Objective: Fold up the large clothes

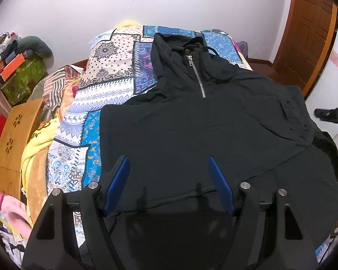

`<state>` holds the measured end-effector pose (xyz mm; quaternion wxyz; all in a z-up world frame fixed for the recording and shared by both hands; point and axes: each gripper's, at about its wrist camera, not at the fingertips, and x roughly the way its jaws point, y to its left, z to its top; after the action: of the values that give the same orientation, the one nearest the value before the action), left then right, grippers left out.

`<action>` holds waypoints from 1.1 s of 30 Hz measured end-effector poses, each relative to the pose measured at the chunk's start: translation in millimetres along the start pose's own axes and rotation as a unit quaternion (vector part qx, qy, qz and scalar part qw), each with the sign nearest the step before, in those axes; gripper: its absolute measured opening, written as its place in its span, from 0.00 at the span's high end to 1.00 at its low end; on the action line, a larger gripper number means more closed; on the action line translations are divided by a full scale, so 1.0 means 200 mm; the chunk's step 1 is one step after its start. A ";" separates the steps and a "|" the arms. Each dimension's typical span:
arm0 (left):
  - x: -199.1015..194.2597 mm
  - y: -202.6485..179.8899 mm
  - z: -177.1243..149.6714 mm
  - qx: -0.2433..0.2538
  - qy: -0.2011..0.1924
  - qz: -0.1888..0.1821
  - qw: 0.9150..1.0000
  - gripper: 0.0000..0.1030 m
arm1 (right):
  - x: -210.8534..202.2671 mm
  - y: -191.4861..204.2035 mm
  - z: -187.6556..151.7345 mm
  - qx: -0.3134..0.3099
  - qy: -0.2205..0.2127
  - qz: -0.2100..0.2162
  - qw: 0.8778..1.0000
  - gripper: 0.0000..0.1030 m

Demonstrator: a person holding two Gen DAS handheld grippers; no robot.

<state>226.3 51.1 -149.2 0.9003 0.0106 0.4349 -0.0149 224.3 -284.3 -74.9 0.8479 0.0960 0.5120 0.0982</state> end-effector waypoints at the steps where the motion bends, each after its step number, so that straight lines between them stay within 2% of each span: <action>1: 0.00 -0.01 0.00 0.001 0.000 0.000 1.000 0.31 | -0.05 -0.02 -0.01 0.006 -0.011 -0.003 1.000 0.48; 3: -0.01 -0.01 0.00 0.003 -0.002 -0.002 1.000 0.31 | -0.11 -0.06 -0.02 0.017 -0.024 -0.006 1.000 0.45; 5: -0.02 -0.02 -0.01 0.001 -0.004 -0.004 1.000 0.31 | -0.19 -0.12 -0.05 0.039 -0.043 -0.013 0.998 0.32; 10: -0.02 -0.02 -0.01 -0.007 -0.005 -0.009 1.000 0.29 | -0.28 -0.27 -0.15 0.088 -0.069 -0.039 0.993 0.31; 16: 0.00 -0.02 -0.02 -0.015 0.002 -0.011 1.000 0.29 | -0.27 -0.47 -0.31 0.168 -0.050 -0.047 0.983 0.31; 20: 0.02 -0.04 -0.03 -0.021 0.009 -0.019 1.000 0.28 | -0.22 -0.62 -0.43 0.235 -0.025 -0.038 0.971 0.31; 24: 0.03 -0.07 -0.03 -0.020 0.009 -0.022 1.000 0.28 | -0.21 -0.78 -0.50 0.317 -0.043 -0.019 0.947 0.31; 27: 0.03 -0.09 -0.03 -0.021 0.010 -0.026 0.999 0.28 | -0.17 -0.87 -0.51 0.364 -0.038 0.010 0.931 0.31; 30: 0.03 -0.11 -0.03 -0.021 0.008 -0.032 0.999 0.28 | -0.10 -0.94 -0.54 0.397 -0.025 0.041 0.917 0.31; 33: 0.03 -0.13 -0.04 -0.019 0.011 -0.033 0.999 0.28 | -0.06 -0.96 -0.54 0.409 -0.027 0.054 0.910 0.29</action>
<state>223.8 26.1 -159.3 0.8946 -0.0207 0.4449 -0.0360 136.7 -465.3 -164.5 0.7413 0.4647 0.4782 -0.0770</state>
